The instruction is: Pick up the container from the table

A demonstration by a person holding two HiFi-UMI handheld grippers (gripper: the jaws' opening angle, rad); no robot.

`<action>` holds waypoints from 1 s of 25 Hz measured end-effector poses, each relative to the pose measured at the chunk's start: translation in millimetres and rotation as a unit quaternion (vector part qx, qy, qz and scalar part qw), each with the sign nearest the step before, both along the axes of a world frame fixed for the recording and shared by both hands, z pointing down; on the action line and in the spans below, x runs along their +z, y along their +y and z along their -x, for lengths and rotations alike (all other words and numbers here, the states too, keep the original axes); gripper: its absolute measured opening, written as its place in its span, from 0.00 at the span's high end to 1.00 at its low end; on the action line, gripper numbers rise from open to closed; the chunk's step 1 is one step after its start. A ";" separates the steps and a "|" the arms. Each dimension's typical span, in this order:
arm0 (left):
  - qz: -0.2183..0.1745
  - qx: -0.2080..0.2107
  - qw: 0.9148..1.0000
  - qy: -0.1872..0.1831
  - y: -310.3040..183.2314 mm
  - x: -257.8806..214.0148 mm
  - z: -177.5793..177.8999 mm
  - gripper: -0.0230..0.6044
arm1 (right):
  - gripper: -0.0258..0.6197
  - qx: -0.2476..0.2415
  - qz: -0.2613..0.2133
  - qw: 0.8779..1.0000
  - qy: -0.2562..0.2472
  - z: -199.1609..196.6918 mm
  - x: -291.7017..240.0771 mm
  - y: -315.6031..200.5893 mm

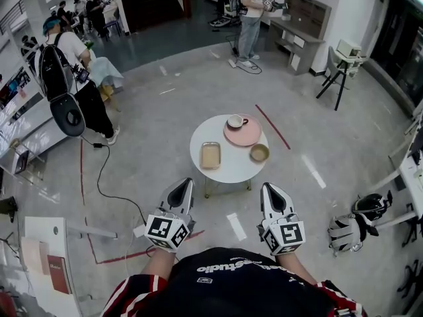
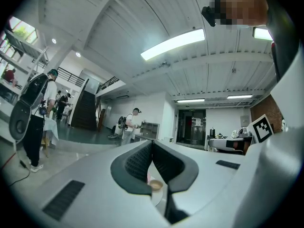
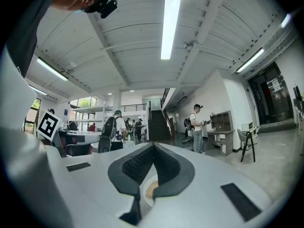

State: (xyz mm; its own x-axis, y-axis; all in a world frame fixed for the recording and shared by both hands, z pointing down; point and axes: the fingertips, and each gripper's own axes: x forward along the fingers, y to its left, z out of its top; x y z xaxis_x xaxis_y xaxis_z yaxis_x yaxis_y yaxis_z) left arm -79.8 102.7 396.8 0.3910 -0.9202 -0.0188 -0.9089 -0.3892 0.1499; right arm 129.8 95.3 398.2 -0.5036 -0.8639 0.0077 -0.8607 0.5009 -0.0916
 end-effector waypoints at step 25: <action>0.014 -0.019 1.000 0.016 -7.2 5.4 -8.4 0.92 | 0.94 -0.028 0.006 0.999 -0.017 -3.0 7.3 -16.3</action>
State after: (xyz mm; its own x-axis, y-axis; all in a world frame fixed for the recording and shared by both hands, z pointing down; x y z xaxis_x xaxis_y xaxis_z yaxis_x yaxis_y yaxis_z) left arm -71.4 95.5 402.2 0.3561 -0.9344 -0.0055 -0.9171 -0.3506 0.1896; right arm 132.8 79.0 405.5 -0.5519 -0.8339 0.0004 -0.8272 0.5474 -0.1270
